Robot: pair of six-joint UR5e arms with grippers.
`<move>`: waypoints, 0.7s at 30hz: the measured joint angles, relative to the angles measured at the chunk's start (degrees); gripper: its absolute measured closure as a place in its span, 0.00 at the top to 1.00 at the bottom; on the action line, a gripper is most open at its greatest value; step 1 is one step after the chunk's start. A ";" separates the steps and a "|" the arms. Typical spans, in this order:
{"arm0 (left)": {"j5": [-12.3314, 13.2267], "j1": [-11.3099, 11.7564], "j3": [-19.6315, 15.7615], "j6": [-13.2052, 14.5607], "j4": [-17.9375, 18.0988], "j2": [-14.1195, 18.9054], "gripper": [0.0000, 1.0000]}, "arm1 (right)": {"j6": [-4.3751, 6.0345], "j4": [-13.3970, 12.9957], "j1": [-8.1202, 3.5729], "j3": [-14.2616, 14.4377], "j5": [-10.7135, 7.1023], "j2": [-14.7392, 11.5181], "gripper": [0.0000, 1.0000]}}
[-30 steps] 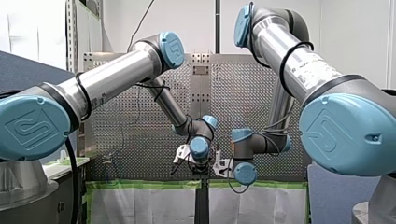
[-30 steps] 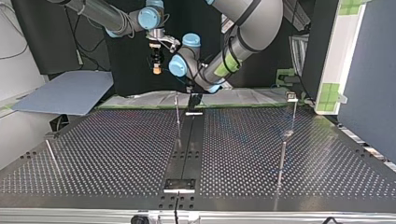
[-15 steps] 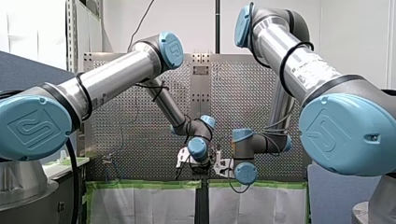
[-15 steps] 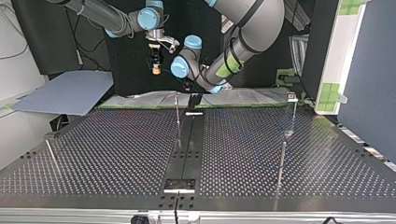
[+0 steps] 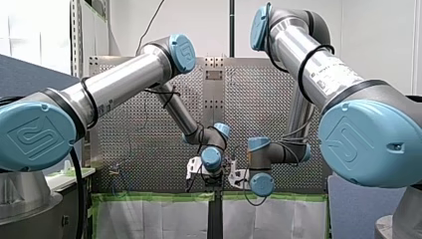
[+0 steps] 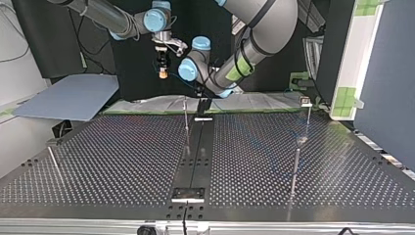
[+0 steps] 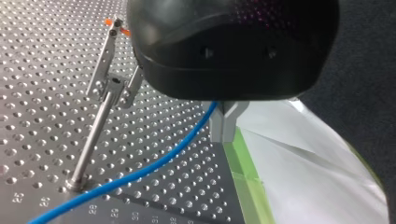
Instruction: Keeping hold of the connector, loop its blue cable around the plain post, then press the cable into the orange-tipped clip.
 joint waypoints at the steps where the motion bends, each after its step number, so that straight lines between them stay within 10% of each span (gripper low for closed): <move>1: -0.02 -0.04 -0.16 -0.16 0.32 0.08 0.02 | -0.01 0.00 -0.08 -0.03 -0.01 0.00 0.00; 21: 2.61 0.06 -5.33 -3.81 10.37 4.09 0.02 | 0.07 0.63 -1.53 -2.24 -0.35 0.16 0.00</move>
